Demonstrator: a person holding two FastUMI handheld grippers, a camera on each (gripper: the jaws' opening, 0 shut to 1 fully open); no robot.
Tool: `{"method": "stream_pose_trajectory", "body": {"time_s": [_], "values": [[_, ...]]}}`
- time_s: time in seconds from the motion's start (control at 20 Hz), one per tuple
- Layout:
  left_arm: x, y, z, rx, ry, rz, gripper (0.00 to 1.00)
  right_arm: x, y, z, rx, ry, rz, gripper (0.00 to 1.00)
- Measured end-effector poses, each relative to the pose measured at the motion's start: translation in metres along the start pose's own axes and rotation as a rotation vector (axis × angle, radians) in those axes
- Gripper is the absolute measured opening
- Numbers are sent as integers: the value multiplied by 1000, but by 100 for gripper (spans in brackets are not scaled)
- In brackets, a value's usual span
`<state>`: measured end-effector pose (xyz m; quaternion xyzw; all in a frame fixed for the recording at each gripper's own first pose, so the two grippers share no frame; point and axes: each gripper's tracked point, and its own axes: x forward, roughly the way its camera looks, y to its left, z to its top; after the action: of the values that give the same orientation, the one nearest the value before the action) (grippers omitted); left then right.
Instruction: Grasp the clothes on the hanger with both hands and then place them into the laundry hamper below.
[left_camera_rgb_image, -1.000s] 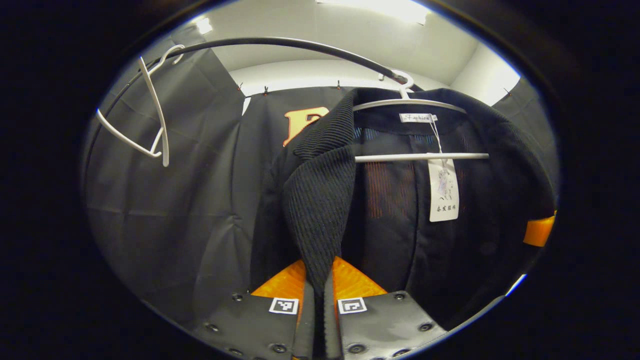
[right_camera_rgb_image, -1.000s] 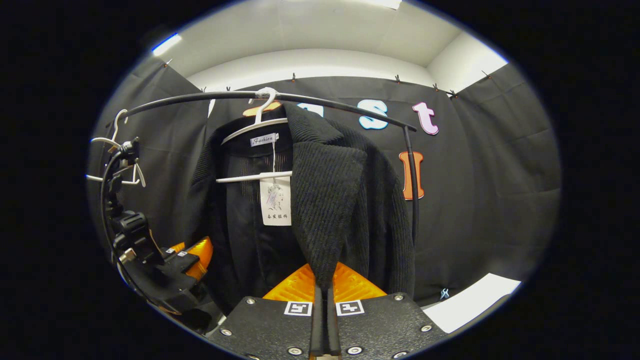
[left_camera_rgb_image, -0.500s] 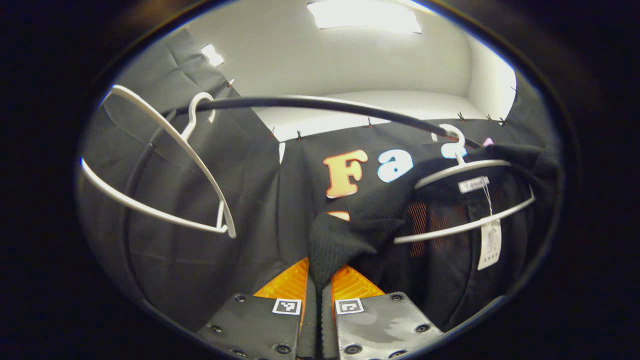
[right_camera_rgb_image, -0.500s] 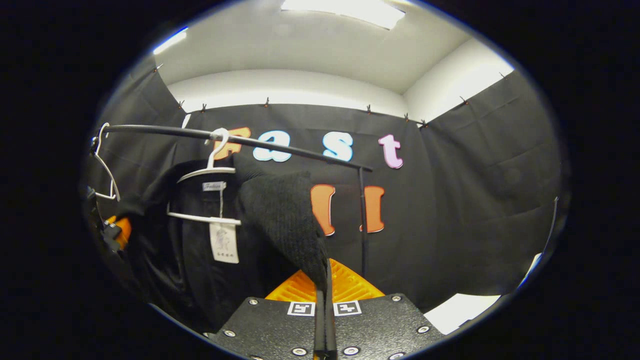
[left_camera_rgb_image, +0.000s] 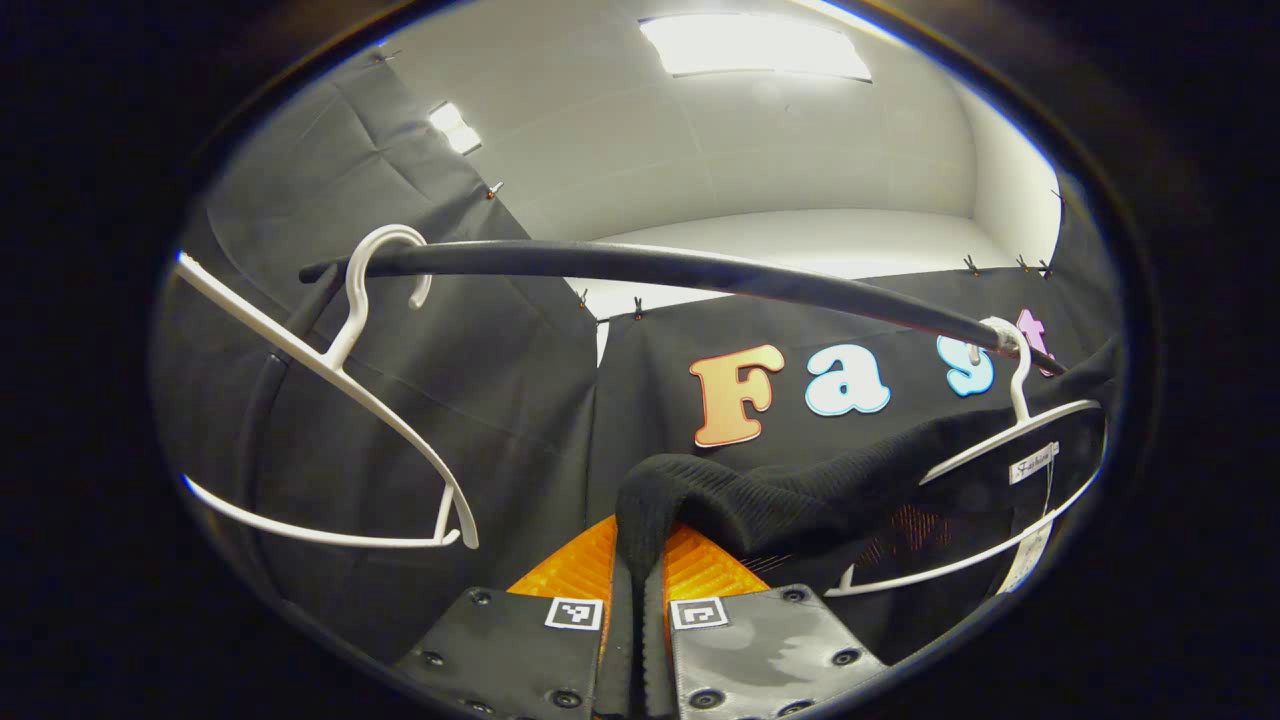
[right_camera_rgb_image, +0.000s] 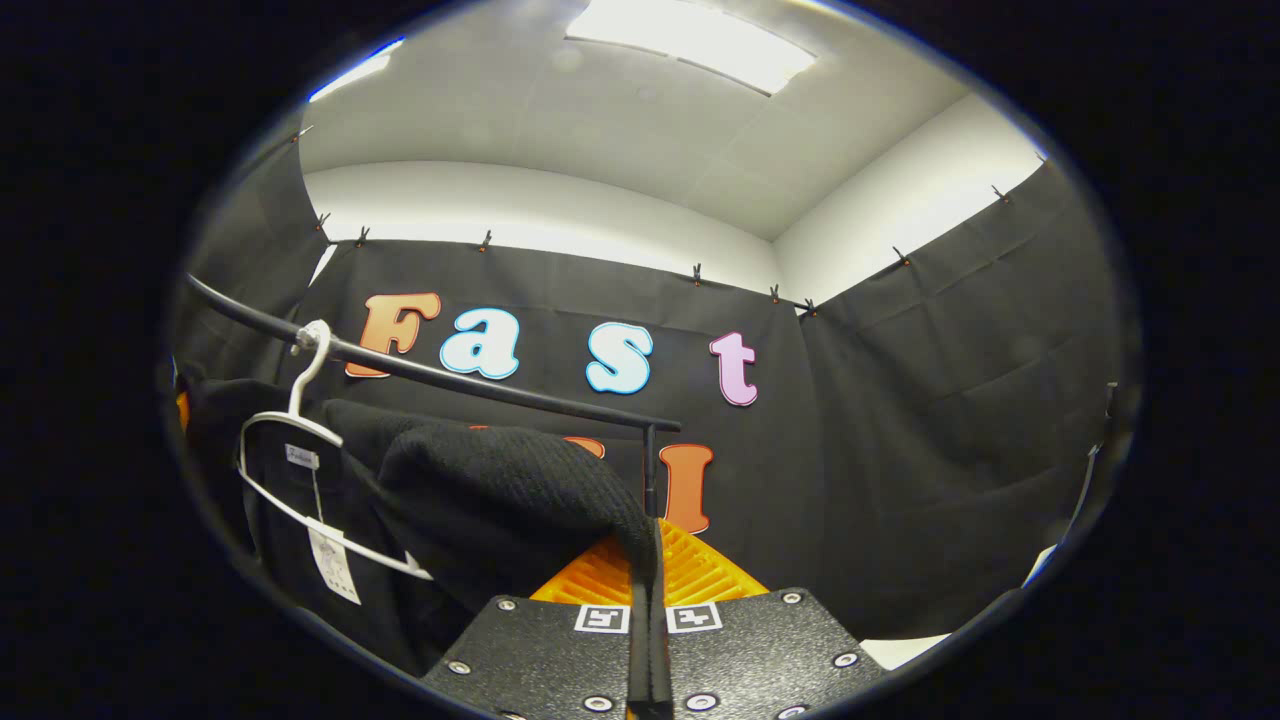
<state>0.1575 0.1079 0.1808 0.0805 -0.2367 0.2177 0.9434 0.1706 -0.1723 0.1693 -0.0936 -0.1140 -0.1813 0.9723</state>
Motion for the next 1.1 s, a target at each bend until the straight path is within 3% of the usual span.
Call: {"method": "stream_pose_trajectory", "body": {"time_s": [0.25, 0.3, 0.45, 0.75, 1.1], "values": [[-1, -2, 2, 34, -24, 2, 11, 48, -5, -2, -55, -36, 0, 0], [-2, -3, 2, 41, -26, 3, 11, 58, -5, -6, -65, -34, 1, 5], [-1, -3, 2, 53, -31, 1, 11, 81, 4, -31, -61, 5, 24, 0], [7, 7, 0, 90, -36, 33, 11, 33, 34, -101, 9, 87, 99, 0], [28, 27, -9, 132, -15, 113, 11, -29, 88, -115, 52, 112, 204, 0]]}}
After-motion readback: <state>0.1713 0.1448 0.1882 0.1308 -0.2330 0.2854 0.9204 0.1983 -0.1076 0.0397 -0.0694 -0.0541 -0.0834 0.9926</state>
